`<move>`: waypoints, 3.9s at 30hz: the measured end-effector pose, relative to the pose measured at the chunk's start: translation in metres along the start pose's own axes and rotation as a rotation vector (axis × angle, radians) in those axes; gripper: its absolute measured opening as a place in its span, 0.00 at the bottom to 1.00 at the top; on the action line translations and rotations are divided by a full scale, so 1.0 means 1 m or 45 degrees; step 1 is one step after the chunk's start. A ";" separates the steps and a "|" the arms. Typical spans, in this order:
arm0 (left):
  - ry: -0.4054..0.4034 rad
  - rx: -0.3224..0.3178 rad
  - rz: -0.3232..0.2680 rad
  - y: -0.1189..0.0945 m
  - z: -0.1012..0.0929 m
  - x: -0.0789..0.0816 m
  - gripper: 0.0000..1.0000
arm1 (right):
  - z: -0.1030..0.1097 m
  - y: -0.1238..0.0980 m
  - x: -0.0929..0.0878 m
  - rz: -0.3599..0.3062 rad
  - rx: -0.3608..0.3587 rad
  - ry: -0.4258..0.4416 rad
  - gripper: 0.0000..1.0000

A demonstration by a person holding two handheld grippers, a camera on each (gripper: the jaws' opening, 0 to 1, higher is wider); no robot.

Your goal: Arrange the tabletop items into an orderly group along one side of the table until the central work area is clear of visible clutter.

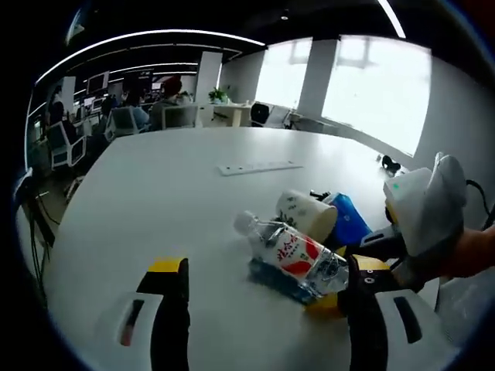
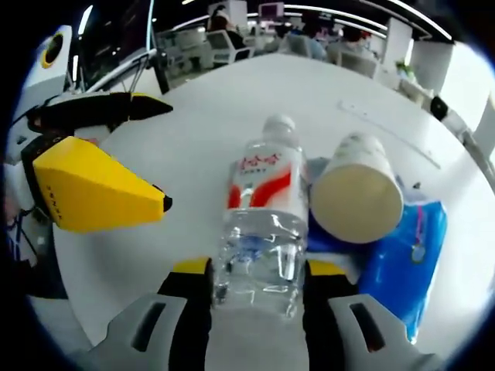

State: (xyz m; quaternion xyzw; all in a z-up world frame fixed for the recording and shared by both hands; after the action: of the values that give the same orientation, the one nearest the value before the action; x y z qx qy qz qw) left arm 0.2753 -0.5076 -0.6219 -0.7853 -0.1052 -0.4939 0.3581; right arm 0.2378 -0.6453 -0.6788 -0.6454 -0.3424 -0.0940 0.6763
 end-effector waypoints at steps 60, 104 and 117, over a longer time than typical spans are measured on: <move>-0.385 -0.101 -0.060 0.051 0.019 -0.005 0.72 | 0.000 0.001 -0.003 -0.040 -0.005 -0.050 0.42; -1.052 -0.359 -0.179 0.098 0.035 -0.004 0.48 | 0.000 0.001 -0.005 -0.069 -0.009 -0.093 0.43; -1.154 -0.402 -0.172 0.096 0.039 -0.006 0.32 | 0.000 0.002 -0.005 -0.069 -0.009 -0.093 0.43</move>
State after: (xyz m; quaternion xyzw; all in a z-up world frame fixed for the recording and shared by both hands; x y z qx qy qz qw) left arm 0.3492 -0.5497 -0.6803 -0.9576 -0.2251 -0.1341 0.1199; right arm 0.2349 -0.6466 -0.6832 -0.6412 -0.3839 -0.0902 0.6583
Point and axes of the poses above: the point that each gripper's makers call its tool centre point, and the gripper's own axes: y roughly forward along the fingers, z roughly to its left, x roughly out of its top, the point moved 8 cm from there along -y, roughly backward along the fingers, and after that the axes turned 7 degrees about -x, right-handed, at the moved point
